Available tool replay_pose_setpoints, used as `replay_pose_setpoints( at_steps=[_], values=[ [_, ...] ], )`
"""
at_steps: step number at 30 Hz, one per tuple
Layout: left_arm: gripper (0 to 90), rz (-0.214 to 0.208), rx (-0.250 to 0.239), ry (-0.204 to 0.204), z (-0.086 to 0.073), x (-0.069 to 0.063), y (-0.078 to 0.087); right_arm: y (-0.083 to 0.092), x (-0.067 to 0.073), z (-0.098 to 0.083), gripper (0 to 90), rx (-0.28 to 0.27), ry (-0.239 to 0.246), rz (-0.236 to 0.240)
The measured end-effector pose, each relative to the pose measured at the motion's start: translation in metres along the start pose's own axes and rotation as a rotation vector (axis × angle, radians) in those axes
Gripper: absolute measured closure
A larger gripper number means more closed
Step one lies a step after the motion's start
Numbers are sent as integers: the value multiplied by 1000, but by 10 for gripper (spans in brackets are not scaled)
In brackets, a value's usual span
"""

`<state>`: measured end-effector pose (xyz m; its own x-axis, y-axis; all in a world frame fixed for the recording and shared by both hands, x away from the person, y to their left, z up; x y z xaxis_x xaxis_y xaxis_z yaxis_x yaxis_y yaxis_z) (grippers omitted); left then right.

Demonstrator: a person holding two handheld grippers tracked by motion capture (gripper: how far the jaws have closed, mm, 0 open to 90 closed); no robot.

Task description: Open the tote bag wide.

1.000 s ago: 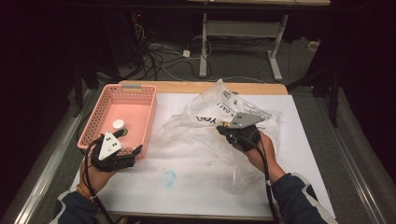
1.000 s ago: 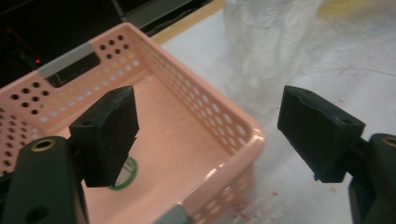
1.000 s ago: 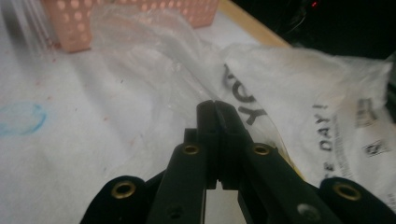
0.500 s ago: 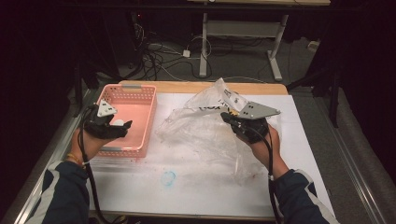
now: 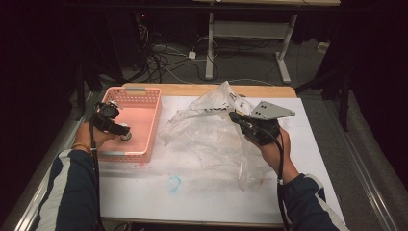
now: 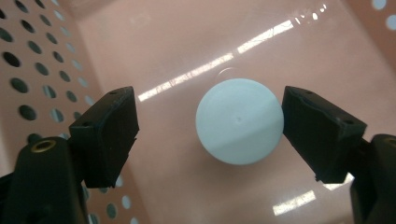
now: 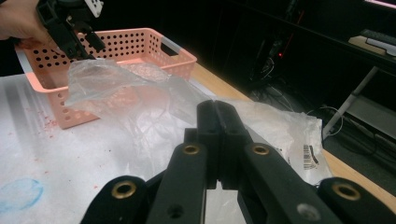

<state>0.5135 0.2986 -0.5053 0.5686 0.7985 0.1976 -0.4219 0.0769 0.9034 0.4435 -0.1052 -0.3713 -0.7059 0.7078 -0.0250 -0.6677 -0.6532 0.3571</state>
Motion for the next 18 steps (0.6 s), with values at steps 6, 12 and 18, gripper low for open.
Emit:
replay_pose_setpoints(
  at_steps=[6, 12, 18],
  values=[
    [318, -60, 50, -17, 1, -4, -12, 1, 3, -2, 900, 8, 11, 9],
    [481, -97, 43, -21, 0, -4, -15, -2, 2, -9, 900, 29, 10, 24],
    [487, -79, 29, -36, 0, -2, -14, -2, -1, -10, 900, 23, -4, 24]
  ],
)
Point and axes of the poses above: each handheld gripper's, and its own axes: y roughly backward along the jaws, z roughly out of its top, x roughly to its left, the point moved 9 cm from there along -y, roughly forward along the jaws, and after that the axes turned 10 degrees about -y, right-handed, at the moved point
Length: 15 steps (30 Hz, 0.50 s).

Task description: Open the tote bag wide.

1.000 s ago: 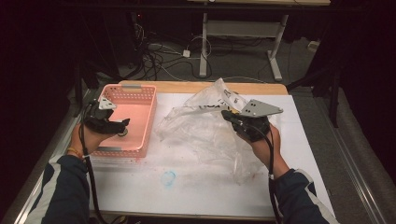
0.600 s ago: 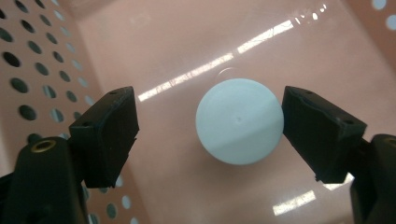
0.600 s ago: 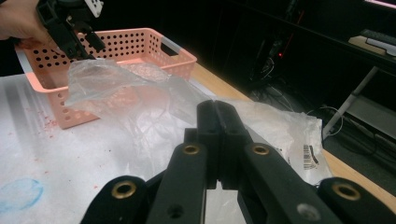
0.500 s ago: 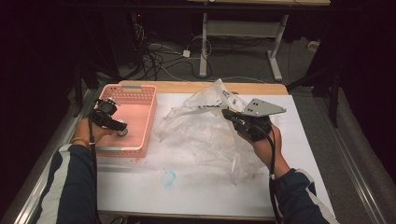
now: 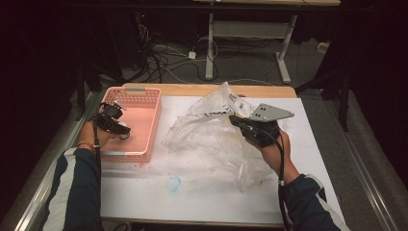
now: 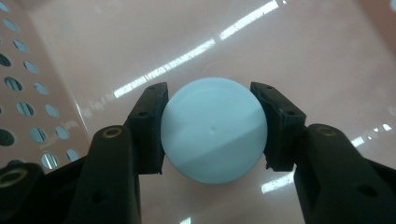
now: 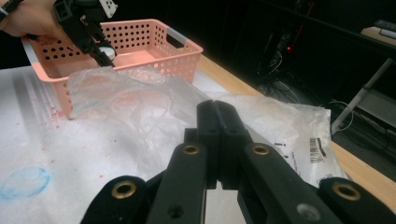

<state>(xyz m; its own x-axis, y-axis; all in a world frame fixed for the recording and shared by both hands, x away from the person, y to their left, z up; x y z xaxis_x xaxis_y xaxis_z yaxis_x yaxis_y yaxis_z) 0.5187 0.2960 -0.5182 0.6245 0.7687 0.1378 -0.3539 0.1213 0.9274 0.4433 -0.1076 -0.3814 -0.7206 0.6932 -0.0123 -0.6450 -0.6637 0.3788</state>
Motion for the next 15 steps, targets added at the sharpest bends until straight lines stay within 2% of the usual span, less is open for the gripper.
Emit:
replay_pose_setpoints(
  at_steps=[2, 6, 9, 15],
  values=[
    [487, 14, -23, 2, 1, 1, 2, 0, 0, 0, 900, -1, 2, -3],
    [488, 43, -115, 17, 7, 4, 14, 0, -1, 1, 900, -3, -1, -6],
    [489, 63, -166, 23, 11, 3, 21, 0, -2, 2, 900, -11, -4, -12],
    [489, 80, -327, 29, 21, -4, 40, 0, -3, 4, 900, -21, -9, -23]
  ],
)
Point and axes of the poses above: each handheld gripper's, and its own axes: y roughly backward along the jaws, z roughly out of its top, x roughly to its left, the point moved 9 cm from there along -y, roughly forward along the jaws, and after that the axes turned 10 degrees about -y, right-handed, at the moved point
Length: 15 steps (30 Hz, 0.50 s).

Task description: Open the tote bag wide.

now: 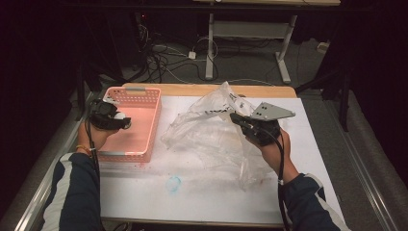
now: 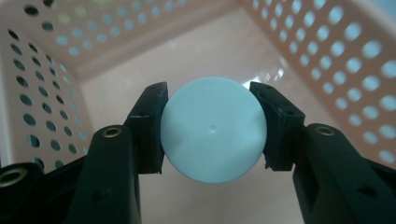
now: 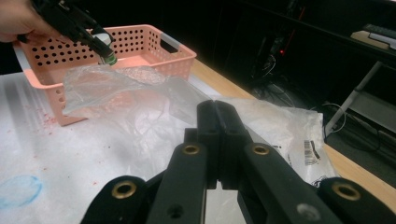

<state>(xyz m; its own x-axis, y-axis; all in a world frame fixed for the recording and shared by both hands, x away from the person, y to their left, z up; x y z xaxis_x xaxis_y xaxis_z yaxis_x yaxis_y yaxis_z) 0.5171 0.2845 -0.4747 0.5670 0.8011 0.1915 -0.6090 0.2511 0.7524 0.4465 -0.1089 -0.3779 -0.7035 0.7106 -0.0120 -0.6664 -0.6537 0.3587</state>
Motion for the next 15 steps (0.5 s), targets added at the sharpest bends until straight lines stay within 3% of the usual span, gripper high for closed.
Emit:
replay_pose_setpoints(
  at_steps=[5, 10, 15],
  values=[
    [490, 11, -140, -12, 14, -15, 14, -3, -2, 0, 900, 3, -5, -7],
    [490, 17, -239, -42, 23, -35, 28, -6, -2, 0, 900, 4, 1, -15],
    [490, 13, -324, -100, 34, -61, 54, -6, -4, 3, 900, -4, 10, -36]
  ],
)
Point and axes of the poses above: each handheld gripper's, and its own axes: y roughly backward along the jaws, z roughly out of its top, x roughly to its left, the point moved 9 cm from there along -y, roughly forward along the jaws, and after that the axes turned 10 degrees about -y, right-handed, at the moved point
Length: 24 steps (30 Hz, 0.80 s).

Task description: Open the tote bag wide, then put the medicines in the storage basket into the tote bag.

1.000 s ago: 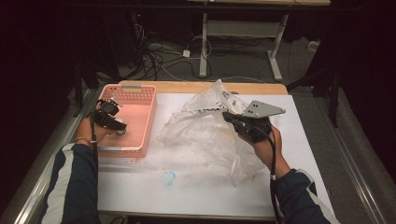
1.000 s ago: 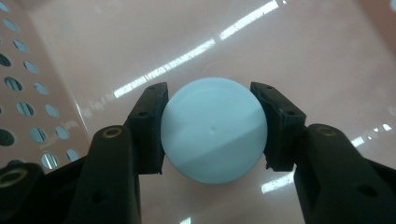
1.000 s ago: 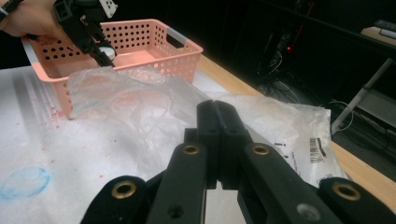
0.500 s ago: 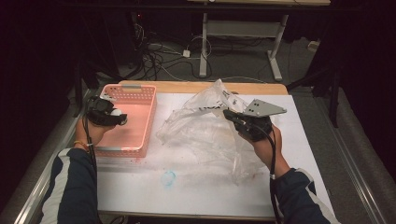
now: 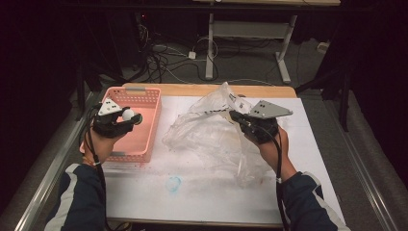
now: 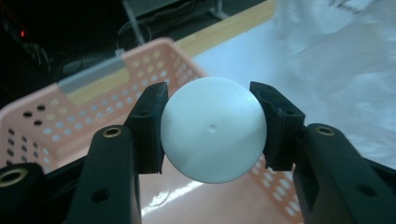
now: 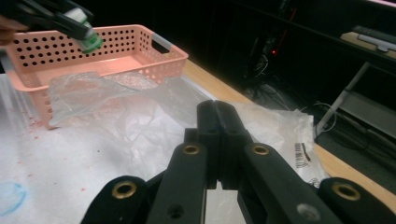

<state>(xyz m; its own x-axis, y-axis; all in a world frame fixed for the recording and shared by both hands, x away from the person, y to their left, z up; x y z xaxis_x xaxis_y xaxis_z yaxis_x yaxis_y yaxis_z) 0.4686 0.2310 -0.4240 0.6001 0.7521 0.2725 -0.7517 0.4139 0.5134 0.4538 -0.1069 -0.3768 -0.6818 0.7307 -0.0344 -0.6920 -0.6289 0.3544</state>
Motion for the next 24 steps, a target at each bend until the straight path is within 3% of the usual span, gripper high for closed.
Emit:
replay_pose_setpoints(
  at_steps=[5, 9, 13, 17, 19, 24],
  values=[
    [490, -36, -100, -23, 19, -25, 22, -1, -3, 1, 900, -3, 1, -12],
    [490, -47, -179, -103, 32, -49, 39, -5, -5, 0, 900, 7, 4, -5],
    [490, -83, -214, -131, 37, -76, 53, -8, -5, -2, 900, 22, 4, -6],
    [490, -127, -260, -149, 43, -98, 58, -12, -5, -4, 900, 37, 6, -5],
    [490, -150, -288, -179, 49, -113, 60, -13, -5, -3, 900, 42, 19, -10],
    [490, -202, -302, -275, 60, -150, 53, -10, -2, 7, 900, 27, 12, -7]
  ],
)
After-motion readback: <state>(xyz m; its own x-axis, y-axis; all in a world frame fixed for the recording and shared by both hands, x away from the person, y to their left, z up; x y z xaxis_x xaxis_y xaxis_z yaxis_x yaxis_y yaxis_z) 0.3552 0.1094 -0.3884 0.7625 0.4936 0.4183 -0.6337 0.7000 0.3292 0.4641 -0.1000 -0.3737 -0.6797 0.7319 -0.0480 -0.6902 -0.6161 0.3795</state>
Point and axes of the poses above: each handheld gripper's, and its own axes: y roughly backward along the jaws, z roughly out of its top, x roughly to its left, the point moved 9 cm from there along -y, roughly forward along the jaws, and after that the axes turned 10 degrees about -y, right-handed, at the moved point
